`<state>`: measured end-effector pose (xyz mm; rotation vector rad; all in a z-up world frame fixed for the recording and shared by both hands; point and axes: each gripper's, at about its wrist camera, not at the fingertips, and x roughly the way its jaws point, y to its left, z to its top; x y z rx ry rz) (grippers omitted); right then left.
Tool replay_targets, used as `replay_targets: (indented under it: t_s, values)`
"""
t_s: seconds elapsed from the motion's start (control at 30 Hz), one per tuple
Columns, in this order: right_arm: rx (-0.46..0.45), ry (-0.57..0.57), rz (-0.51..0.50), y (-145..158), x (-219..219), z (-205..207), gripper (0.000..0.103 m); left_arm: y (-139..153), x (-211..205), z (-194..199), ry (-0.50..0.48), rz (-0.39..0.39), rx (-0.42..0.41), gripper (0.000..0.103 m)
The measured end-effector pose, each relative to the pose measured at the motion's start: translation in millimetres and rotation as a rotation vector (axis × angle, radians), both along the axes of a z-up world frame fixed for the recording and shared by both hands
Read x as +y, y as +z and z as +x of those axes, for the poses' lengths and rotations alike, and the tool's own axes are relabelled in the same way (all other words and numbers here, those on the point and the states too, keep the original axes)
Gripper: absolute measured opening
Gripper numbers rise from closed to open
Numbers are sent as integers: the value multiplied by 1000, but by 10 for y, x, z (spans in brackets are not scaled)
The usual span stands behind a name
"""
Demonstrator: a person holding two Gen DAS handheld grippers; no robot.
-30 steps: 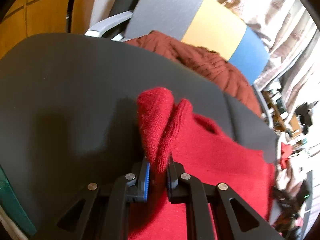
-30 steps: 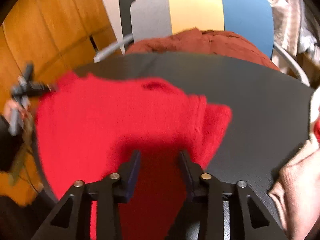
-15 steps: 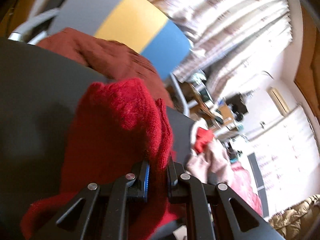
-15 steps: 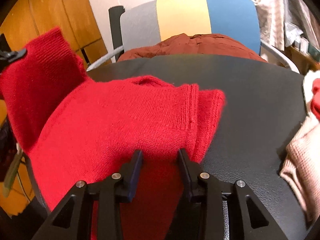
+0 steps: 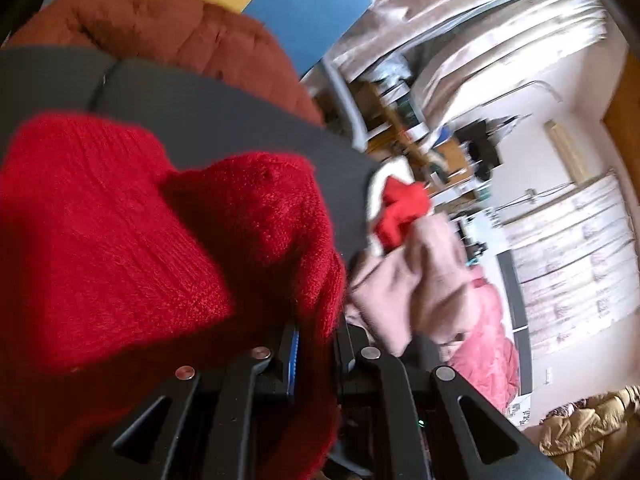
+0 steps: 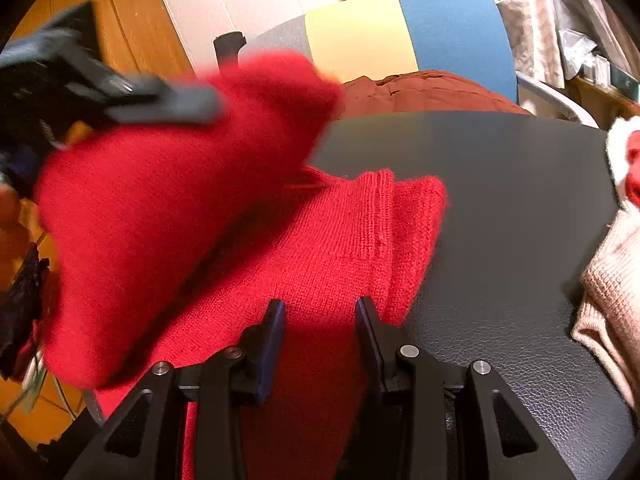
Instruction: Fold clothes
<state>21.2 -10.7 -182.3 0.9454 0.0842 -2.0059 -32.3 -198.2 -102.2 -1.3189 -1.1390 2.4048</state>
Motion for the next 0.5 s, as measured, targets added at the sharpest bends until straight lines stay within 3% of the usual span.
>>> replay_targets:
  t_s: [0.23,0.37,0.5]
  values:
    - [2,-1,-5,-12,-7,-25,38,-443,174,-214,-4,12,-124,11]
    - [2,-2,-9,-14,-6,-37,38,-425,273,-249,-42,-2,-112,13]
    - [-1,-3,-17,-5,10,-41,38,-120,236,-162,-81,103,-11,22]
